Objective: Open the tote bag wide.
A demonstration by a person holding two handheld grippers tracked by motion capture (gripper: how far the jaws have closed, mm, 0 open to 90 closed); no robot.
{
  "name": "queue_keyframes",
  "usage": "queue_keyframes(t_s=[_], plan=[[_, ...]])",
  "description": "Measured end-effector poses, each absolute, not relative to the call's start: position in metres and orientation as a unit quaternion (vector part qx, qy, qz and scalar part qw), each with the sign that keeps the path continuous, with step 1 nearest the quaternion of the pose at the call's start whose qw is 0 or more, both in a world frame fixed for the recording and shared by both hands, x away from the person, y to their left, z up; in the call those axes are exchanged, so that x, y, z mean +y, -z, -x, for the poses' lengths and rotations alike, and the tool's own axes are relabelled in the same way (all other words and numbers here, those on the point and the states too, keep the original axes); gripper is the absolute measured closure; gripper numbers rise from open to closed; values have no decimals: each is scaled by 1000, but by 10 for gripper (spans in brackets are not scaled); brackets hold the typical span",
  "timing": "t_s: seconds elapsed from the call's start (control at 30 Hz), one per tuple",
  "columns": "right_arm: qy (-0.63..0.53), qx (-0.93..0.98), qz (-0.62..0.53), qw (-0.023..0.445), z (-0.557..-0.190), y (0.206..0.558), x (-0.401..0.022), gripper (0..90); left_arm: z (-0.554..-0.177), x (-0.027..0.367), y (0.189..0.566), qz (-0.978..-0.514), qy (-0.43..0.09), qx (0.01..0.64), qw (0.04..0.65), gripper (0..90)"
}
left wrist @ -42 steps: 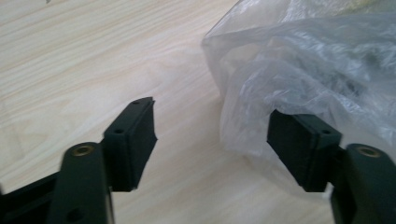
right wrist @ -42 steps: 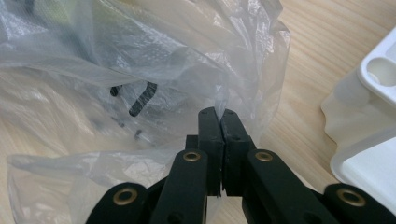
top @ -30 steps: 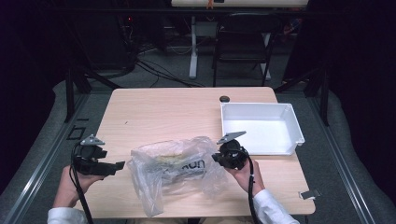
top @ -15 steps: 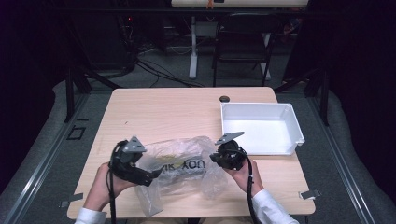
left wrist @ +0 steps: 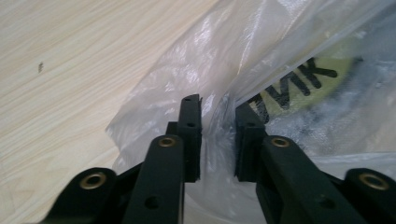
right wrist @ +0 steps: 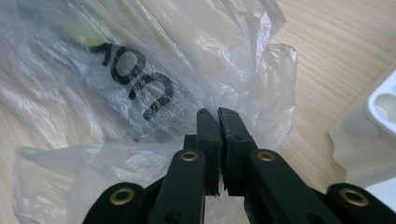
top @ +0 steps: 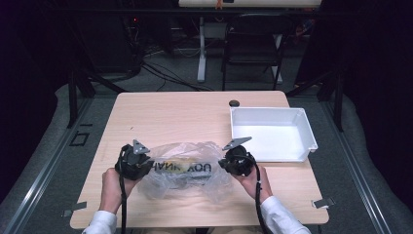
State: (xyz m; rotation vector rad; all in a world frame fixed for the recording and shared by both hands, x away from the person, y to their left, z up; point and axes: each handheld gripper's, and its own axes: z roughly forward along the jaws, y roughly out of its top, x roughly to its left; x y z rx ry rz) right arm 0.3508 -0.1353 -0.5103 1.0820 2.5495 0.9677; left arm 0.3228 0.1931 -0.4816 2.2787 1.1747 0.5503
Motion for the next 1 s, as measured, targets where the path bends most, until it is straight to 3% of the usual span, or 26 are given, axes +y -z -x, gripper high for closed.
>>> queue_keyframes(t_s=[0.27, 0.47, 0.53, 0.6, 0.63, 0.67, 0.73, 0.87, 1.0], plan=[[-301, 870, -367, 131, -361, 518, -129, 861, -339, 198, 497, -841, -201, 445, 233, 759], [-268, 880, -373, 118, -370, 534, -121, 846, -354, 203, 516, -844, -168, 463, 211, 742], [-255, 885, -371, 115, -371, 538, -118, 806, -358, 209, 522, -840, -135, 476, 223, 743], [-250, 887, -371, 116, -370, 535, -119, 680, -357, 213, 521, -837, -130, 479, 232, 744], [-250, 887, -371, 116, -370, 535, -119, 680, -357, 213, 521, -837, -130, 479, 232, 744], [-270, 885, -363, 107, -367, 524, -123, 567, -356, 216, 517, -833, -126, 481, 244, 744], [-297, 878, -358, 112, -361, 507, -126, 487, -355, 219, 514, -828, -123, 484, 255, 742], [-344, 874, -325, 107, -345, 483, -124, 417, -353, 221, 510, -823, -116, 486, 269, 726], [-313, 899, -291, 90, -335, 492, -104, 395, -353, 219, 509, -829, -107, 478, 271, 692]])
